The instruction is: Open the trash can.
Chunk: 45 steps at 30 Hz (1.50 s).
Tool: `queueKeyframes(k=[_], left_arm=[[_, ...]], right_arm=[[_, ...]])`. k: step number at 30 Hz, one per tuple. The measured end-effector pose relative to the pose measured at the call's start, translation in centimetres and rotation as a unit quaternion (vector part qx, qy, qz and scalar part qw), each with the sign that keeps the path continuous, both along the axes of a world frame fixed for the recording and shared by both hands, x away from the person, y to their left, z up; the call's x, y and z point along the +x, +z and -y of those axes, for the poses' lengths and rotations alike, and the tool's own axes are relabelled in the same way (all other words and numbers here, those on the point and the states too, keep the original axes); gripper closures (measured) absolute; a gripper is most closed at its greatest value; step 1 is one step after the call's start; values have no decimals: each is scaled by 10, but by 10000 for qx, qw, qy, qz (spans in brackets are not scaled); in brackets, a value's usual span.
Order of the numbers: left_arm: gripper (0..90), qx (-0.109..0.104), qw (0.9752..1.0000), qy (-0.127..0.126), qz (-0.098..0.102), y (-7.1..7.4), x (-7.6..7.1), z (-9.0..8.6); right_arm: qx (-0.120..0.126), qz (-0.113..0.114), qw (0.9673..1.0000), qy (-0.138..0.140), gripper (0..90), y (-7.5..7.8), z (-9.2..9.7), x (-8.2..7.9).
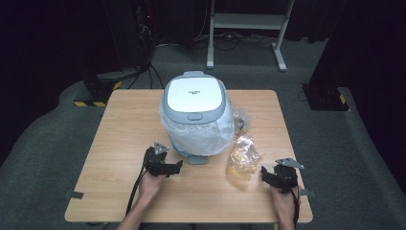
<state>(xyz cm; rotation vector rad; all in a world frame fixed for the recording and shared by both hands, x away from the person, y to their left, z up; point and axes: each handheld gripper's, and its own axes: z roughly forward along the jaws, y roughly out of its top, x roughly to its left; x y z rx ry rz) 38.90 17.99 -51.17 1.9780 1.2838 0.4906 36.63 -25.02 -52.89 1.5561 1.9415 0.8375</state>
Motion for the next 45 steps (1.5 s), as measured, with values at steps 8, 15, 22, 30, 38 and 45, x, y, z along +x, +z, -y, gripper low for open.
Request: queueKeyframes(k=[8,15,22,30,38,45], left_arm=[[80,-107,9999,-102,15,4,4,9],[80,-206,9996,-179,-36,4,6,14],[80,-265,9993,-250,-34,4,10,25],[80,-295,9992,-256,-39,4,15,30],[69,-216,9996,-193,-48,3,17,34],[45,-102,9998,-146,108,0,20,36]], right_arm=[[-1,2,10000,10,277,0,0,0],[-2,-1,10000,14,277,0,0,0],[-2,0,10000,17,277,0,0,0],[-2,-1,10000,14,277,0,0,0],[-2,-1,10000,22,276,0,0,0],[-3,0,10000,24,275,0,0,0]])
